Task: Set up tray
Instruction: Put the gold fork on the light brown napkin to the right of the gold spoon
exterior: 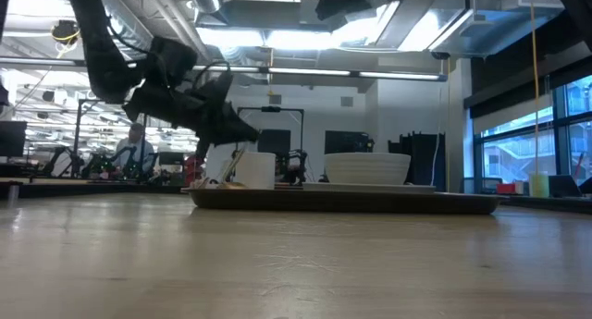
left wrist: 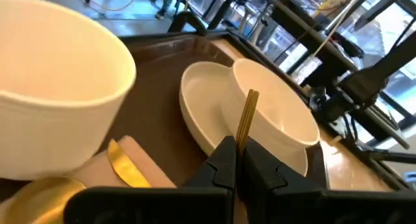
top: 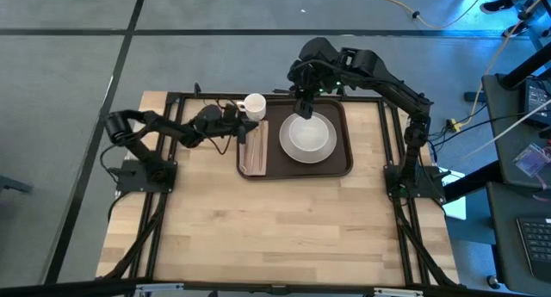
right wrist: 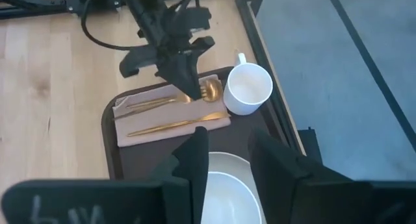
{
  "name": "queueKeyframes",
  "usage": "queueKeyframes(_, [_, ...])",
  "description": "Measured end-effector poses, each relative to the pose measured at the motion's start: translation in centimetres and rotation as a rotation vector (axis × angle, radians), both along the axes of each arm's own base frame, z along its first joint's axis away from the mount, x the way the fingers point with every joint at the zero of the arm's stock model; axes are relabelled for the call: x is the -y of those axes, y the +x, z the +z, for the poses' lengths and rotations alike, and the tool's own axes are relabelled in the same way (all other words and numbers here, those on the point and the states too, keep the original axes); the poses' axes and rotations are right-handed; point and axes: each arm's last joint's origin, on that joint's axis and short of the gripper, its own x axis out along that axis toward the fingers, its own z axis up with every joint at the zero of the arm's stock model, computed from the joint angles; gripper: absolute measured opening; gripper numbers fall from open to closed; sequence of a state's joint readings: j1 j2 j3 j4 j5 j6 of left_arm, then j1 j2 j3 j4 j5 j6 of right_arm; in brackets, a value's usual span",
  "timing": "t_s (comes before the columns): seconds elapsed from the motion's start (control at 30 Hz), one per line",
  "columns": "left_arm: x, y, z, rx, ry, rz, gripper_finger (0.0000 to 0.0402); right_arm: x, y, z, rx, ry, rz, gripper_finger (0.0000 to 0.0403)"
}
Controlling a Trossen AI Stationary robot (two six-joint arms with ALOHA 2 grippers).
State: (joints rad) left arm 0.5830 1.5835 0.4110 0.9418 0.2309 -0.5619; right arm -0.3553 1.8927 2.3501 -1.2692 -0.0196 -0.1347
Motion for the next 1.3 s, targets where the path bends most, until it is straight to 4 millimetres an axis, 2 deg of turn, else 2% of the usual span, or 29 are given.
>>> queueKeyframes(0.13, [-0.4,0.2,-1.0,-0.006,0.000,0.011,0.0003,0.0,0.0,0.0,0.000,0.001,-0.001,0.0110])
queueKeyframes(0.4, [-1.8,-0.2,-1.6,0.014,-0.021,0.074,0.0003,0.0,0.0,0.0,0.000,0.002,-0.001,0.0110])
queueKeyframes(0.57, [-2.6,0.3,-1.7,0.010,-0.029,0.038,0.0003,0.0,0.0,0.0,0.000,0.001,-0.001,0.0110])
queueKeyframes(0.73, [-2.8,0.8,-2.0,-0.001,-0.053,-0.016,0.0003,0.0,0.0,0.0,-0.001,0.001,-0.001,0.0110])
queueKeyframes(1.3, [-2.9,0.5,-2.9,-0.114,-0.043,0.061,0.0014,0.0,0.0,0.0,-0.002,0.001,0.000,0.0110])
